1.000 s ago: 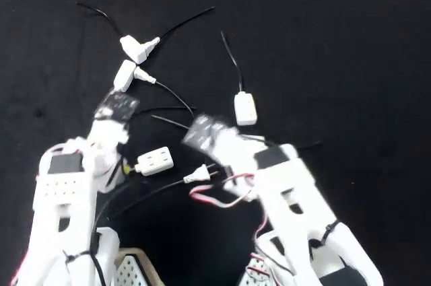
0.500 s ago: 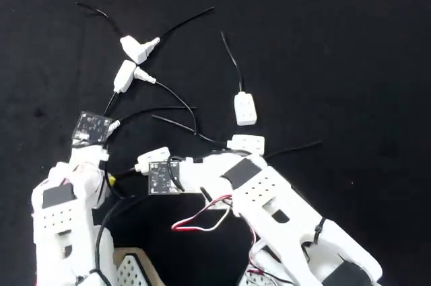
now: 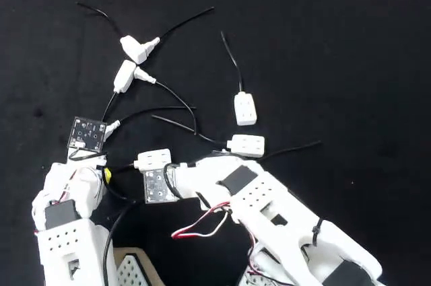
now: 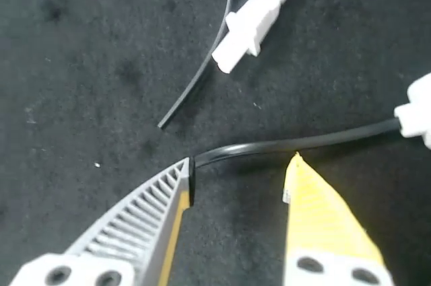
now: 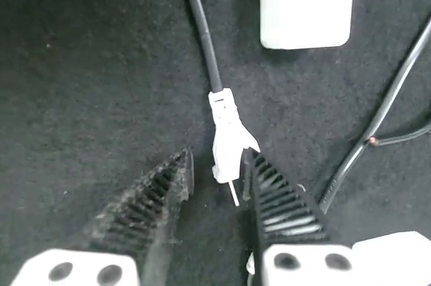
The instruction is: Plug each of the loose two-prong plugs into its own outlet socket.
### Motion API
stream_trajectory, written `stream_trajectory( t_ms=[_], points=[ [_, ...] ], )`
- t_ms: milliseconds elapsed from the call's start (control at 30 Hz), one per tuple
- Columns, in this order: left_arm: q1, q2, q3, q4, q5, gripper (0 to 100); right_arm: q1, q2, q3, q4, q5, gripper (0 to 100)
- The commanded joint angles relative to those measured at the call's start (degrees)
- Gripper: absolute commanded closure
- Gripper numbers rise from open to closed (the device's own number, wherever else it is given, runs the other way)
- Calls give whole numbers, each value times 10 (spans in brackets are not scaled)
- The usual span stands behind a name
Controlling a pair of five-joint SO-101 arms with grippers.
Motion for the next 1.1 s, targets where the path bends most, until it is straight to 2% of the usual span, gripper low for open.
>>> stream_trajectory(
  t_ms=[0, 167, 333, 533, 900, 1067],
  points=[
    [-3, -28, -2, 20, 4, 777, 16, -13, 1, -26, 4, 871],
    [-3, -48, 6, 24, 4, 777, 31, -3, 3, -48, 5, 871],
    [-3, -48, 6, 25, 4, 777, 43, 90, -14, -86, 5, 871],
    [-3, -48, 6, 25, 4, 777, 59, 189, -95, -50, 5, 871],
    [-1, -48, 7, 25, 4, 777, 59, 203, -110, -63, 5, 875],
    [0, -48, 7, 25, 4, 777, 33, 204, -121, -66, 5, 874]
  ],
)
